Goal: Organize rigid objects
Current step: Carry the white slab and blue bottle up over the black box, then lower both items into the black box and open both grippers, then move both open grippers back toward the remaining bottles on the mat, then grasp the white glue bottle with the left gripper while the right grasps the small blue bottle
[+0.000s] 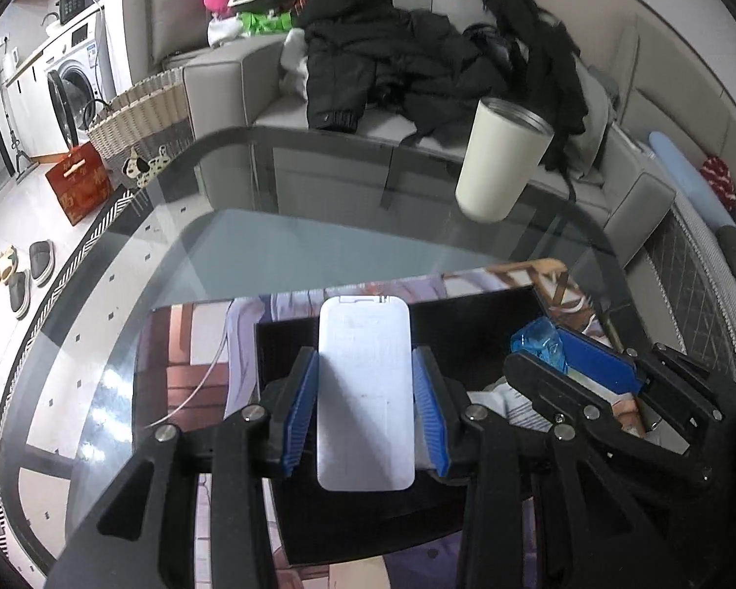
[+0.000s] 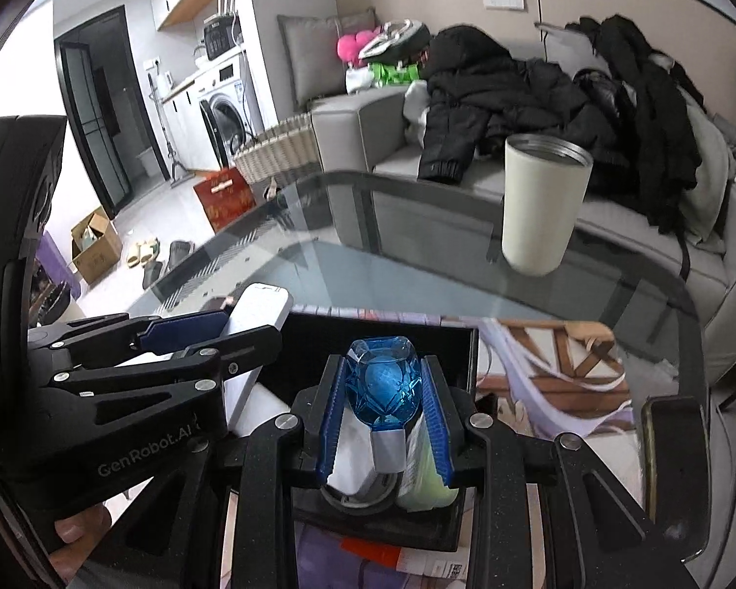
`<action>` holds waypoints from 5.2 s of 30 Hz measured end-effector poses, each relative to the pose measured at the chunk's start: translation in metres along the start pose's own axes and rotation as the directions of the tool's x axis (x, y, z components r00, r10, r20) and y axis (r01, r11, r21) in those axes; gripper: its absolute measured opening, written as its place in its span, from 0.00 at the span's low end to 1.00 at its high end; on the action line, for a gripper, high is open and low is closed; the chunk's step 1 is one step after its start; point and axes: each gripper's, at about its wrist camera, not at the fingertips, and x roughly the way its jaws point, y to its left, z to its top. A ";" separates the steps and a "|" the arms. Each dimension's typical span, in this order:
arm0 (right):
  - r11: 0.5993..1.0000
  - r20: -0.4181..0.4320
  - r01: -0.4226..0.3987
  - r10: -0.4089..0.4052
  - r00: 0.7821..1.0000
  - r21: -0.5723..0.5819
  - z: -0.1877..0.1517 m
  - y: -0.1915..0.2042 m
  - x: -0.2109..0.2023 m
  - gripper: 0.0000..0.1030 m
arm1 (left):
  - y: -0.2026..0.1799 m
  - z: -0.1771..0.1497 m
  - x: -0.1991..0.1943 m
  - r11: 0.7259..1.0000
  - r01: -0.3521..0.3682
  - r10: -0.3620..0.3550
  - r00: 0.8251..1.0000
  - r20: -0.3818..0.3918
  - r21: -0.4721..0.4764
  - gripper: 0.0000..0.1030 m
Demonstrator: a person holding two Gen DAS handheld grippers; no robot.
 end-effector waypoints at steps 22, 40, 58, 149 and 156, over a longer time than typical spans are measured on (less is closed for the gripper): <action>1.000 -0.037 -0.004 0.003 0.999 -0.024 -0.007 0.007 0.007 0.30 | 0.007 -0.005 0.014 1.000 -0.015 0.014 0.997 -0.078 -0.012 0.37; 0.999 0.023 -0.017 0.018 1.000 -0.031 -0.005 0.001 -0.008 0.30 | 0.002 -0.005 0.002 1.000 -0.022 0.022 0.999 -0.025 0.008 0.53; 0.997 0.164 0.003 0.010 0.986 -0.078 -0.018 0.006 -0.067 0.33 | -0.021 -0.010 -0.042 0.998 -0.009 0.002 0.991 0.135 0.056 0.57; 0.992 -0.241 -0.103 0.083 0.967 -0.074 -0.132 -0.058 -0.034 0.32 | -0.117 -0.100 0.013 0.891 0.216 -0.128 0.963 -0.236 0.399 0.18; 0.986 -0.249 -0.119 0.087 0.965 -0.118 -0.134 -0.033 -0.031 0.32 | -0.076 -0.117 -0.010 0.920 0.172 -0.099 0.971 -0.216 0.352 0.18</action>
